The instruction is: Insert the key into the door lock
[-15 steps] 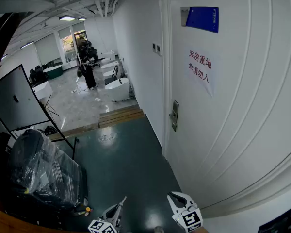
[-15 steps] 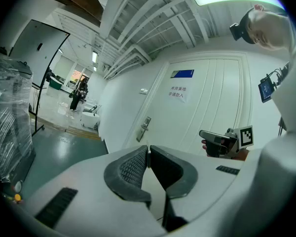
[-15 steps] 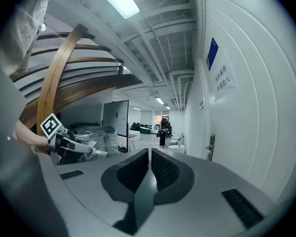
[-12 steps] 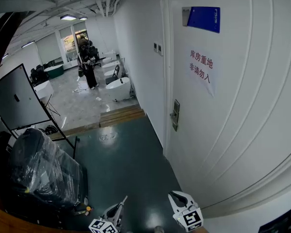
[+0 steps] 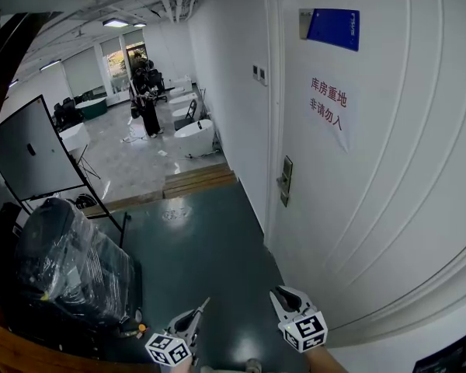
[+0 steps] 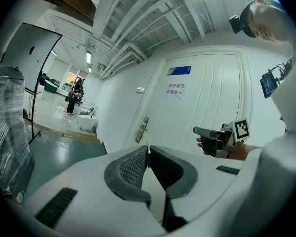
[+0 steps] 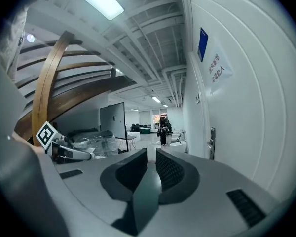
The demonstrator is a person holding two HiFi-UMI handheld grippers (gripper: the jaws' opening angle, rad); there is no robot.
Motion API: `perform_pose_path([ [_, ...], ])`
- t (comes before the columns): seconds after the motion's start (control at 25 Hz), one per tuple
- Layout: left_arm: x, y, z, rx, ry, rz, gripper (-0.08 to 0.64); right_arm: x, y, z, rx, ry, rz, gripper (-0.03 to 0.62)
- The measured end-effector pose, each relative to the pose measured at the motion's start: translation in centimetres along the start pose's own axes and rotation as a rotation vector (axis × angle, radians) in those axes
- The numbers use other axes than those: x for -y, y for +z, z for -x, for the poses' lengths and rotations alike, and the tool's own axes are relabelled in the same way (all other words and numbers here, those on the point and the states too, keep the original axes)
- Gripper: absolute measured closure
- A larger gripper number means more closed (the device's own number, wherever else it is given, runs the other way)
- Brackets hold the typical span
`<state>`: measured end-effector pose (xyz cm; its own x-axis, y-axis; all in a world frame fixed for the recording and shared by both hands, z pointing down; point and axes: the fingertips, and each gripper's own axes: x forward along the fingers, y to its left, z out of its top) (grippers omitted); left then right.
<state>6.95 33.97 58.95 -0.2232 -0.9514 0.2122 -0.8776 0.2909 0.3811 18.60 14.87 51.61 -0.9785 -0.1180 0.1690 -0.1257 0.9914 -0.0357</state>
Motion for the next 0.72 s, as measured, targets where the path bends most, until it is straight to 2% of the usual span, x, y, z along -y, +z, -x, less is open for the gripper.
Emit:
perform_pose_path([
  [0.16, 0.7, 2.3, -2.3, 0.024, -0.026, -0.047, 0.528, 0.4, 1.5, -1.5, 0.013, 0.013, 0.026, 0.534],
  [0.36, 1.7, 4.0, -3.3, 0.045, -0.040, -0.054, 0.528, -0.2, 2.4, -1.7, 0.029, 0.039, 0.028, 0.500],
  [0.72, 1.5, 3.4, -2.9, 0.046, -0.031, -0.041, 0.528, -0.3, 1.8, -1.4, 0.028, 0.043, 0.035, 0.500],
])
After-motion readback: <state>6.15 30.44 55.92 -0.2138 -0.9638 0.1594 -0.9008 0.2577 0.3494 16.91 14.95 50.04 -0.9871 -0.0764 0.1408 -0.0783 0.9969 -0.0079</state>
